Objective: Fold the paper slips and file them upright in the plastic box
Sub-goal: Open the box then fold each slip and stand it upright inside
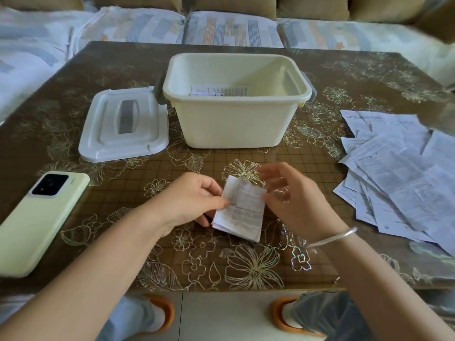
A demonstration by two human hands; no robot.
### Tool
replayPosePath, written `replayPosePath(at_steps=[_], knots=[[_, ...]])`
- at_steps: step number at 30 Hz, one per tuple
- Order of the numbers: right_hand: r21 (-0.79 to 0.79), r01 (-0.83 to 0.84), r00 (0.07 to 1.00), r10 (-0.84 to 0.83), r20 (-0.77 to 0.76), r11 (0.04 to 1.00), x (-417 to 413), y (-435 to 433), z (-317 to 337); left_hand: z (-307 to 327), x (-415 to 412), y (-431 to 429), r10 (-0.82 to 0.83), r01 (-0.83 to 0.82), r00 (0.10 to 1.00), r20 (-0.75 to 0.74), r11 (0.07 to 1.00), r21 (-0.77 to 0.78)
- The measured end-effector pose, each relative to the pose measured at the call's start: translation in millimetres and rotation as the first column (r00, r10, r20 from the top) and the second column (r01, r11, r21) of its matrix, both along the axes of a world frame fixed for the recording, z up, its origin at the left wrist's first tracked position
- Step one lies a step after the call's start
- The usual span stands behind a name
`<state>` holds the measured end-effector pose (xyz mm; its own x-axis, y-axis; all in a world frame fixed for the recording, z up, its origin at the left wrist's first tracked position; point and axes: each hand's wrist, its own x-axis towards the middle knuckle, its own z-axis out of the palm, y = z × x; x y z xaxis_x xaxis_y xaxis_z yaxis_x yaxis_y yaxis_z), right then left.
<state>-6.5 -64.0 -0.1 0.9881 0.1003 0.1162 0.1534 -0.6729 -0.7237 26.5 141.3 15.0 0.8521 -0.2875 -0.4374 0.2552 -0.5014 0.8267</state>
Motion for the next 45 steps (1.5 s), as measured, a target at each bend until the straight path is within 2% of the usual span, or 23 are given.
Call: replayPosePath(at_steps=[2, 3, 7, 10, 12, 13, 15, 16, 17, 18, 19, 20, 22, 24, 26, 29, 33, 35, 39, 43, 45], knots=[[-0.123, 0.008, 0.979, 0.017, 0.205, 0.992, -9, -1, -6, -3, -1, -1, 0.120, -0.122, 0.992, -0.033, 0.992, -0.043], [-0.172, -0.008, 0.968, 0.051, 0.246, 0.985, -15, -2, -10, -4, -1, 0, 0.170, -0.173, 0.984, -0.049, 0.983, -0.069], [-0.233, -0.001, 0.966, 0.061, 0.252, 0.973, -31, -2, -19, -6, 1, -1, 0.292, -0.310, 0.947, -0.133, 0.940, -0.141], [-0.267, 0.002, 0.947, 0.084, 0.311, 0.964, -30, 4, -17, -5, -2, -4, 0.271, -0.295, 0.947, -0.172, 0.947, -0.129], [-0.296, 0.016, 0.923, 0.100, 0.373, 0.955, -28, 7, -16, -5, -4, -5, 0.248, -0.262, 0.959, -0.137, 0.961, -0.090], [-0.313, 0.010, 0.914, 0.118, 0.388, 0.950, -27, 8, -16, -4, -7, -5, 0.224, -0.229, 0.971, -0.087, 0.973, -0.042], [-0.348, -0.018, 0.908, 0.161, 0.387, 0.937, -27, 9, -18, -4, -13, -4, 0.089, -0.116, 0.987, 0.134, 0.970, 0.213], [-0.359, -0.029, 0.906, 0.176, 0.384, 0.933, -28, 9, -19, -6, -17, -4, -0.015, -0.101, 0.958, 0.287, 0.916, 0.387], [-0.363, -0.034, 0.906, 0.182, 0.381, 0.931, -28, 9, -20, -8, -21, -2, -0.112, -0.152, 0.887, 0.447, 0.845, 0.513], [-0.360, -0.030, 0.907, 0.176, 0.382, 0.932, -29, 9, -21, -9, -24, 0, -0.177, -0.221, 0.789, 0.589, 0.812, 0.540], [-0.355, -0.017, 0.908, 0.163, 0.386, 0.935, -29, 9, -22, -10, -26, 2, -0.216, -0.236, 0.693, 0.688, 0.834, 0.499], [-0.354, 0.001, 0.907, 0.148, 0.394, 0.935, -29, 9, -22, -11, -27, 5, -0.240, -0.176, 0.616, 0.750, 0.887, 0.428], [-0.352, 0.031, 0.900, 0.127, 0.416, 0.935, -28, 8, -23, -18, -29, 11, -0.307, 0.016, 0.537, 0.786, 0.935, 0.355], [-0.332, 0.046, 0.897, 0.107, 0.428, 0.942, -26, 9, -24, -28, -31, 15, -0.400, 0.092, 0.502, 0.767, 0.906, 0.413], [-0.300, 0.056, 0.905, 0.078, 0.418, 0.952, -23, 10, -24, -36, -31, 15, -0.421, 0.069, 0.494, 0.761, 0.891, 0.448], [-0.267, 0.077, 0.928, 0.029, 0.372, 0.961, -19, 10, -23, -40, -24, 11, -0.333, -0.018, 0.497, 0.801, 0.919, 0.393], [-0.104, 0.172, 0.969, -0.149, 0.197, 0.980, -10, 16, -21, -38, -19, 0, -0.157, -0.134, 0.589, 0.793, 0.948, 0.288], [-0.148, 0.231, 0.963, -0.205, 0.174, 0.962, -6, 22, -23, -41, -17, -5, -0.127, -0.177, 0.616, 0.777, 0.939, 0.294], [-0.323, 0.317, 0.940, -0.250, 0.230, 0.892, -3, 34, -22, -41, -17, -13, -0.157, -0.266, 0.591, 0.792, 0.888, 0.375], [-0.383, 0.309, 0.948, -0.247, 0.203, 0.871, -2, 37, -18, -40, -17, -11, -0.213, -0.328, 0.611, 0.763, 0.809, 0.488], [-0.409, 0.267, 0.961, -0.210, 0.179, 0.873, -1, 37, -17, -40, -13, -10, -0.253, -0.304, 0.614, 0.748, 0.799, 0.520]])
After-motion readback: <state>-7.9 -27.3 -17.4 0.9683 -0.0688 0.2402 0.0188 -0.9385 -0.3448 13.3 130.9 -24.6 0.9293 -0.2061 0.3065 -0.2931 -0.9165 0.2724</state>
